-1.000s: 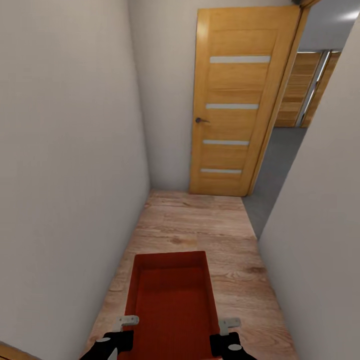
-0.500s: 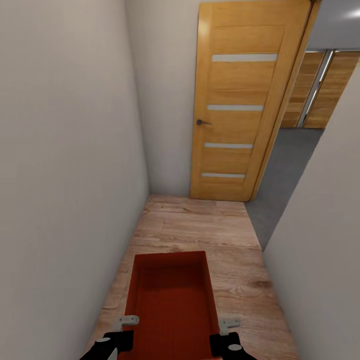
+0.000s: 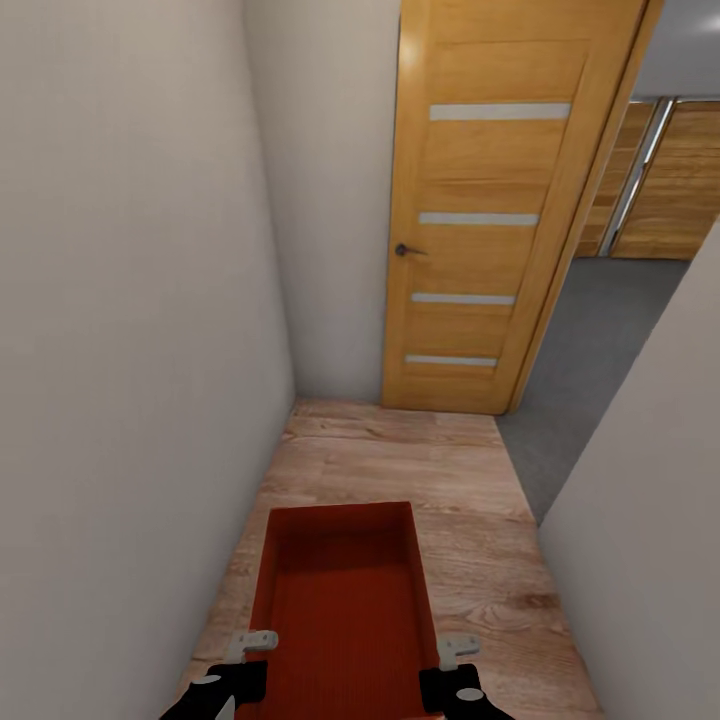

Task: Move the two storage containers from the living room to the garage. In the garage, place one container on the floor and stack the other container on top of it (either order is fine).

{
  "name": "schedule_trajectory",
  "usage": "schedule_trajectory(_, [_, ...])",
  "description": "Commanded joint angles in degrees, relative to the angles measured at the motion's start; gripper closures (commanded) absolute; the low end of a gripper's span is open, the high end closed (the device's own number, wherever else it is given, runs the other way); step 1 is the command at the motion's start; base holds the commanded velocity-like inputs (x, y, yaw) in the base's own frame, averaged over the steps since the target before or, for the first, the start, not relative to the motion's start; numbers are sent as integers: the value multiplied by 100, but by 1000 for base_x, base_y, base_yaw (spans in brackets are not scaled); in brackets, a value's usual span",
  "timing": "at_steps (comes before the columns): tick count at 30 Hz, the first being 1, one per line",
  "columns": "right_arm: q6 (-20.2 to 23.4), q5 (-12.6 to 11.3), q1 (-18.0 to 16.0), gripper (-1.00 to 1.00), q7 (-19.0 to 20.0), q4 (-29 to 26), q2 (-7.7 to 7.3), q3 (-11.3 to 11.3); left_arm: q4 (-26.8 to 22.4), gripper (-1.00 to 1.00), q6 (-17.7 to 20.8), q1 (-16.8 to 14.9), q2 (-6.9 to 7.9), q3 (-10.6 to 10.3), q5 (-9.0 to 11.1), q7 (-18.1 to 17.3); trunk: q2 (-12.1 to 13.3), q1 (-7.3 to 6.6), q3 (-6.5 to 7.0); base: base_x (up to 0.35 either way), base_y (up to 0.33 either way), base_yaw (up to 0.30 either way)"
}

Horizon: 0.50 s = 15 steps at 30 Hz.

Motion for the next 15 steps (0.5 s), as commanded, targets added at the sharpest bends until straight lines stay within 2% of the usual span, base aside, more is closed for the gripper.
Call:
schedule_trajectory(1, [-27,-113,-5,100,-30,74,-106,-55,-33,100,37,-1,14,10,-66,57,-4,4,-6,325,0,0])
schedule_trajectory(15, [-29,-113,-2,100,-30,77,-106,-55,-33,100,44,-1,14,10,-66,57,-4,4,-6,325,0,0])
